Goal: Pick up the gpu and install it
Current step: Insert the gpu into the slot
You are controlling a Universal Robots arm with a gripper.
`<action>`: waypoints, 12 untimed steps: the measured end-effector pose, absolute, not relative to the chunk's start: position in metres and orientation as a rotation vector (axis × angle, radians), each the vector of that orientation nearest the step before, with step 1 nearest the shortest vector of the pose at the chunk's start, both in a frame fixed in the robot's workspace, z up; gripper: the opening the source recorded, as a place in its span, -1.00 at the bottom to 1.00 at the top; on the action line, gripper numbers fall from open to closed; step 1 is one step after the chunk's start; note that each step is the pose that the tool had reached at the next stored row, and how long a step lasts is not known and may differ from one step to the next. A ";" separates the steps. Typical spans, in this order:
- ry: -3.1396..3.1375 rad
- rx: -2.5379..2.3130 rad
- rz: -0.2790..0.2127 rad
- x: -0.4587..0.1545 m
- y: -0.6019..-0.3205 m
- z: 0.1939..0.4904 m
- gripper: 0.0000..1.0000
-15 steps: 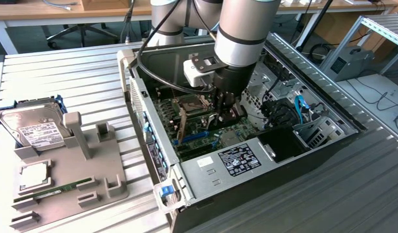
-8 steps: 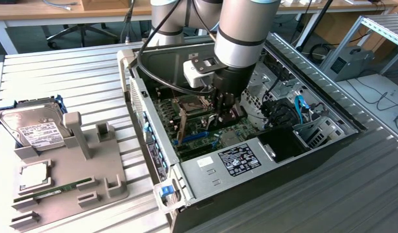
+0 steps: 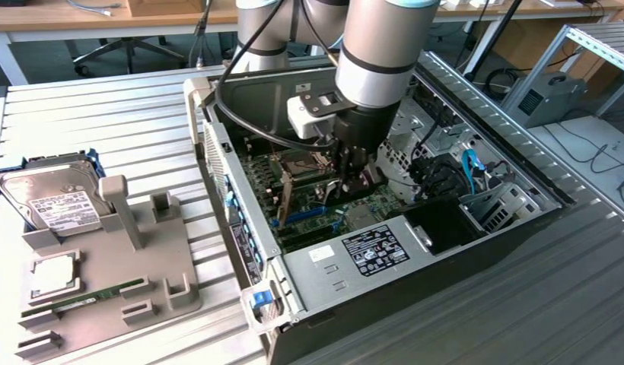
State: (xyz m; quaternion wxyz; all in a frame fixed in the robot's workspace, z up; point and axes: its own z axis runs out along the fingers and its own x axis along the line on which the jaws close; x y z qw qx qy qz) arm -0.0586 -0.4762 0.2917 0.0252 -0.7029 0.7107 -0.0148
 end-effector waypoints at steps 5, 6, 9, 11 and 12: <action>2.198 -2.173 -0.046 -0.059 -0.476 0.291 -0.47; 2.198 -2.173 -0.046 -0.059 -0.476 0.290 -0.47; 2.198 -2.173 -0.046 -0.059 -0.476 0.290 -0.47; 2.198 -2.173 -0.046 -0.059 -0.476 0.289 -0.47; 2.198 -2.173 -0.046 -0.059 -0.476 0.289 -0.47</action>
